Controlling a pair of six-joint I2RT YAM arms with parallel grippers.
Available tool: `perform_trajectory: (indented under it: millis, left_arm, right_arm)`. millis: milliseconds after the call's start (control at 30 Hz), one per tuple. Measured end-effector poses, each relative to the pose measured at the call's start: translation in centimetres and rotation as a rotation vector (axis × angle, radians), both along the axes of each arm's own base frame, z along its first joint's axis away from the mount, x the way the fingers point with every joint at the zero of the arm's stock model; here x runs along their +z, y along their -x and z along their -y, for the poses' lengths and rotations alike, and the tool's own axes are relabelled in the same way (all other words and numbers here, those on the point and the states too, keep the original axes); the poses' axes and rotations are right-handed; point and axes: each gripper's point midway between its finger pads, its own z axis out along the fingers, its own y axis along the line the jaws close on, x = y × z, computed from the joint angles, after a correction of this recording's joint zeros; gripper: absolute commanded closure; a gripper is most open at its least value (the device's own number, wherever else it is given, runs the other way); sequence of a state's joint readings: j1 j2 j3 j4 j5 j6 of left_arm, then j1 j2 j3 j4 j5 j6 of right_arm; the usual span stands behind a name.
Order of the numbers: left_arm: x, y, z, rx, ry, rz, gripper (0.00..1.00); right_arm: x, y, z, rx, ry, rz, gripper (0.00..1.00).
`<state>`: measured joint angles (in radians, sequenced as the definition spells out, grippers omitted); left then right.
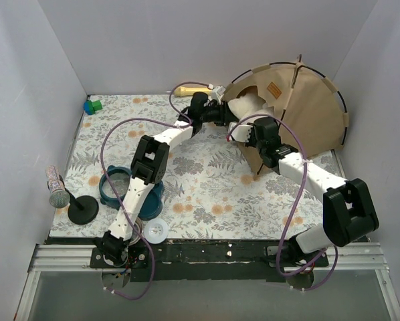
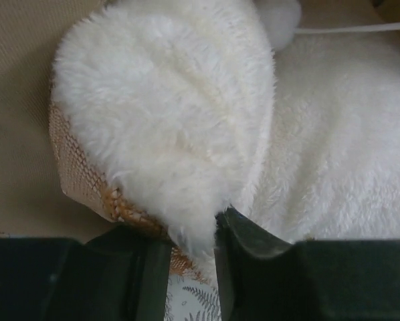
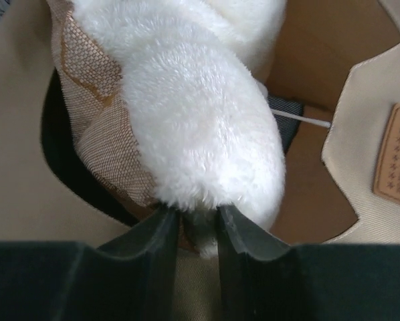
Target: Set up the pet tent
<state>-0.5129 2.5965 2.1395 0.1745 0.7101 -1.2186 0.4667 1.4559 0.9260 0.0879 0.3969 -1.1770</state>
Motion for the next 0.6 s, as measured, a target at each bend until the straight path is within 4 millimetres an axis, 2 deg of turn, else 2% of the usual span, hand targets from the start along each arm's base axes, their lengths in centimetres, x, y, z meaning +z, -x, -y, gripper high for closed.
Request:
perform_trajectory:
  millis: [133, 200, 267, 300, 400, 467, 600]
  left_arm:
    - [-1.0, 0.0, 1.0, -0.013, -0.005, -0.002, 0.39]
    - [-0.5, 0.0, 1.1, -0.019, -0.009, 0.017, 0.27]
    - [0.3, 0.0, 0.9, -0.013, -0.018, 0.034, 0.08]
    - [0.6, 0.0, 0.5, -0.006, -0.023, 0.037, 0.02]
    - [2.1, 0.7, -1.4, 0.019, -0.029, 0.005, 0.02]
    - [4.0, 1.0, -3.1, 0.032, -0.023, -0.013, 0.02]
    - [9.8, 1.4, -7.7, 0.063, -0.006, 0.017, 0.02]
  right_arm:
    - [-0.1, 0.6, -0.6, 0.014, -0.032, -0.065, 0.36]
    - [-0.1, 1.2, -1.0, 0.027, -0.057, -0.107, 0.33]
    - [0.3, 1.9, -1.9, 0.056, -0.105, -0.162, 0.3]
    - [0.6, 2.3, -2.4, 0.074, -0.132, -0.183, 0.29]
    - [2.1, 3.4, -4.0, 0.131, -0.213, -0.226, 0.29]
    - [3.4, 4.1, -5.1, 0.169, -0.275, -0.243, 0.29]
    - [5.8, 4.7, -6.8, 0.195, -0.383, -0.26, 0.3]
